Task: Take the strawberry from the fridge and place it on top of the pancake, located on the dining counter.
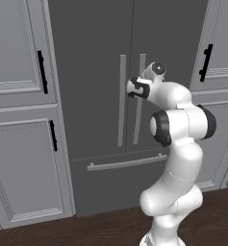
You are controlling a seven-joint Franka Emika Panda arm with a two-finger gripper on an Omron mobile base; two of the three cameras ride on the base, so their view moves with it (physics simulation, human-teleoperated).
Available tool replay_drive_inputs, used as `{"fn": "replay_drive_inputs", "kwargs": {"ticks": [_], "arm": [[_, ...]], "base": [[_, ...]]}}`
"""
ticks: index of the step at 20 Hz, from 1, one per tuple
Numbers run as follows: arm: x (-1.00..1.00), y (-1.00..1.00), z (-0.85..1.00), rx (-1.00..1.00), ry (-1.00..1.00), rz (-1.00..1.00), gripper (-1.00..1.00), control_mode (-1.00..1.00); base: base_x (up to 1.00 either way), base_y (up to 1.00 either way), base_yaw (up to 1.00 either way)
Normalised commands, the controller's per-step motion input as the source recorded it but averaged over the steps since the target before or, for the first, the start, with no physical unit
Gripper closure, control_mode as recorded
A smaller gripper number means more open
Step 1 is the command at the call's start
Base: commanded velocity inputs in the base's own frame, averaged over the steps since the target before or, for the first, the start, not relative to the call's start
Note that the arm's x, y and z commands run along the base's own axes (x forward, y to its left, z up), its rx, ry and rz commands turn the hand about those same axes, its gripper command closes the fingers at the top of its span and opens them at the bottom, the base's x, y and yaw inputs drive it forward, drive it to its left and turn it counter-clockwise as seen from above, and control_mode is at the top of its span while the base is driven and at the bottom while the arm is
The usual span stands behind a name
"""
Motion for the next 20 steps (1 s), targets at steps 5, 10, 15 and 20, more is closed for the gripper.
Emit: {"fn": "replay_drive_inputs", "kwargs": {"ticks": [5,10,15,20], "arm": [[0.5,0.0,-0.26,0.0,-0.19,0.0,1.0,-1.0],[0.22,-0.1,-0.04,0.0,0.0,0.0,1.0,-1.0],[-0.86,-0.74,-0.04,0.02,0.01,0.05,1.0,-1.0],[-1.0,-0.99,-0.11,0.1,-0.05,0.1,1.0,-1.0]], "base": [[0.0,0.0,0.0],[0.0,0.0,0.0],[0.0,0.0,0.0],[0.0,0.0,0.0]]}}
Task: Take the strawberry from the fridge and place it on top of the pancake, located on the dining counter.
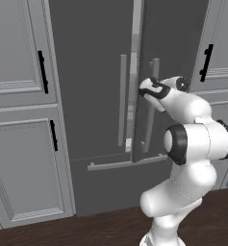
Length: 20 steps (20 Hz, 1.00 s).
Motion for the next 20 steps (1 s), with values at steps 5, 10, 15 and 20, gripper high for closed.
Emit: {"fn": "replay_drive_inputs", "kwargs": {"ticks": [5,10,15,20], "arm": [[-1.0,-1.0,-0.04,0.15,-0.01,0.13,1.0,-1.0],[-0.89,-1.0,-0.02,0.16,-0.06,0.08,1.0,-1.0],[-0.57,-0.96,0.02,0.19,0.0,0.01,-1.0,-1.0],[-0.48,-0.86,0.03,0.16,0.0,0.0,-1.0,-1.0]], "base": [[0.0,0.0,0.0],[0.0,0.0,0.0],[0.0,0.0,0.0],[0.0,0.0,0.0]]}}
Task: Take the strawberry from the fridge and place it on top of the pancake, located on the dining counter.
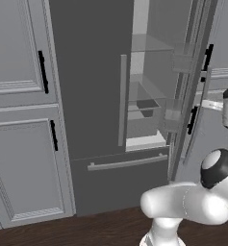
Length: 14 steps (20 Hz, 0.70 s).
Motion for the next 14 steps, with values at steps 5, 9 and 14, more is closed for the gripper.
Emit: {"fn": "replay_drive_inputs", "kwargs": {"ticks": [5,9,14], "arm": [[-0.3,-0.92,0.09,0.22,0.0,0.0,-1.0,-1.0],[-0.24,0.0,-0.05,-0.02,0.0,0.01,-1.0,-1.0],[-0.95,0.96,0.41,-0.42,-0.03,0.0,-1.0,-1.0]], "base": [[0.0,0.0,0.0],[0.0,0.0,0.0],[0.0,0.0,0.0]]}}
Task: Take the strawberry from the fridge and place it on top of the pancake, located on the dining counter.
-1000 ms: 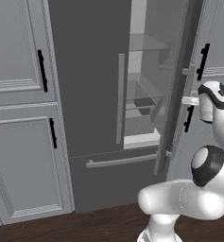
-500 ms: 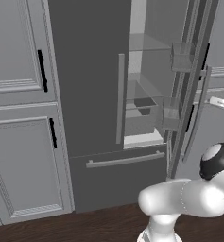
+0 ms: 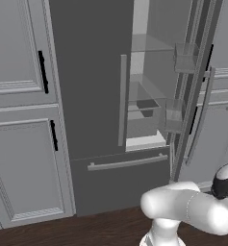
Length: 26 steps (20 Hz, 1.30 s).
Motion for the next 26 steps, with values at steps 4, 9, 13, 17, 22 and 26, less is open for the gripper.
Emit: {"fn": "replay_drive_inputs", "kwargs": {"ticks": [4,9,13,17,22,26], "arm": [[-0.08,1.0,0.23,-0.58,0.25,0.0,-1.0,-1.0],[0.18,1.0,-0.12,-0.51,0.26,-0.11,-1.0,-1.0],[0.39,1.0,-0.36,-0.61,0.22,-0.15,-1.0,-1.0],[0.64,0.94,-0.28,-0.76,0.25,-0.15,-1.0,-1.0],[0.41,0.61,0.35,-0.66,0.21,-0.01,-1.0,-1.0],[0.4,-0.05,0.47,-0.52,0.54,-0.06,-1.0,-1.0]], "base": [[0.0,0.0,0.0],[0.0,0.0,0.0],[0.0,0.0,0.0],[0.0,0.0,0.0],[0.0,0.0,0.0],[0.0,0.0,0.0]]}}
